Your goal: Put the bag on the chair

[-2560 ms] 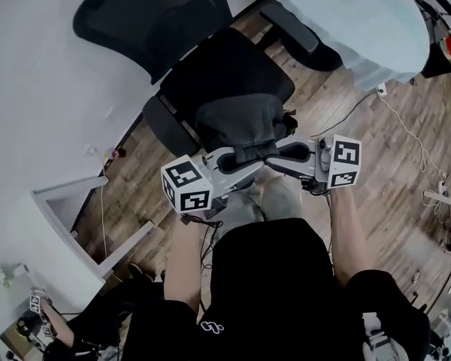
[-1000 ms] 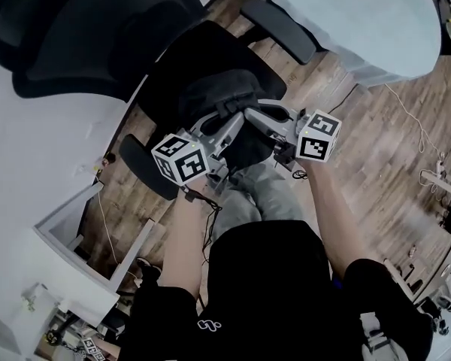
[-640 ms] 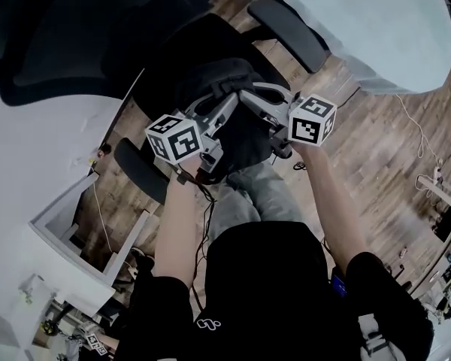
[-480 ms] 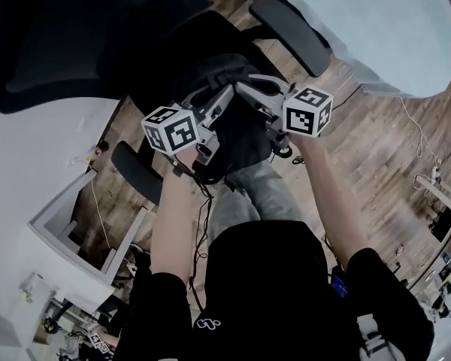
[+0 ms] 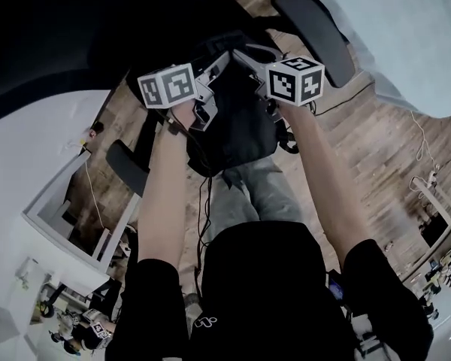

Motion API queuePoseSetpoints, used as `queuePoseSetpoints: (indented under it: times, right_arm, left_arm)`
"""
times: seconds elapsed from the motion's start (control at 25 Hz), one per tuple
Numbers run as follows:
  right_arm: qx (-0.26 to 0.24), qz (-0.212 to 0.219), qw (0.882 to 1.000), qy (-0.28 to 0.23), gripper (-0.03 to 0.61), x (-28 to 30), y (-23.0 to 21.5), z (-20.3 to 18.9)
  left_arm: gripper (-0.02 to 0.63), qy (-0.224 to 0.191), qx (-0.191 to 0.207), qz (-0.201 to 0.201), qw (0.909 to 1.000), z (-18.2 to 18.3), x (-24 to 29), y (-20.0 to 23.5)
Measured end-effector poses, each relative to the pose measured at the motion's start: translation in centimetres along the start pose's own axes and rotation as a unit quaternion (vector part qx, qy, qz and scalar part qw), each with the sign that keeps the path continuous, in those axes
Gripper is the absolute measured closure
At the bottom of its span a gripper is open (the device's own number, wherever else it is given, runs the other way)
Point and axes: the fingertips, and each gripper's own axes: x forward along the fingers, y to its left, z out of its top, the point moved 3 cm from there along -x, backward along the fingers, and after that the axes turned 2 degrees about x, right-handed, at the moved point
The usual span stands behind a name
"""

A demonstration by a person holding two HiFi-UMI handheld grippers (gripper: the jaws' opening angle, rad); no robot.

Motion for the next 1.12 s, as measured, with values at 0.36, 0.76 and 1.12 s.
queuePoseSetpoints:
  times: [0.36, 0.76, 1.12]
  right_arm:
    - [-0.005, -0.038, 0.999, 0.037, 0.495, 5.5, -2.6, -0.7]
    - [0.011, -0.043, 0.999, 0.029, 0.334, 0.9, -0.7, -1.0]
    - [-0.008, -0.02, 0.993, -0.112, 0.584, -7.2, 6.2, 2.8]
  left_arm:
    - [0.551, -0.019, -0.04, 0.022, 0.9988, 0.8, 0.9, 5.7]
    - [0.446, -0.036, -0.025, 0.027, 0.9987, -2.7, -4.0, 3.0]
    - [0.618, -0.162, 0.04, 0.04, 0.9852, 0.0, -9.4, -5.8]
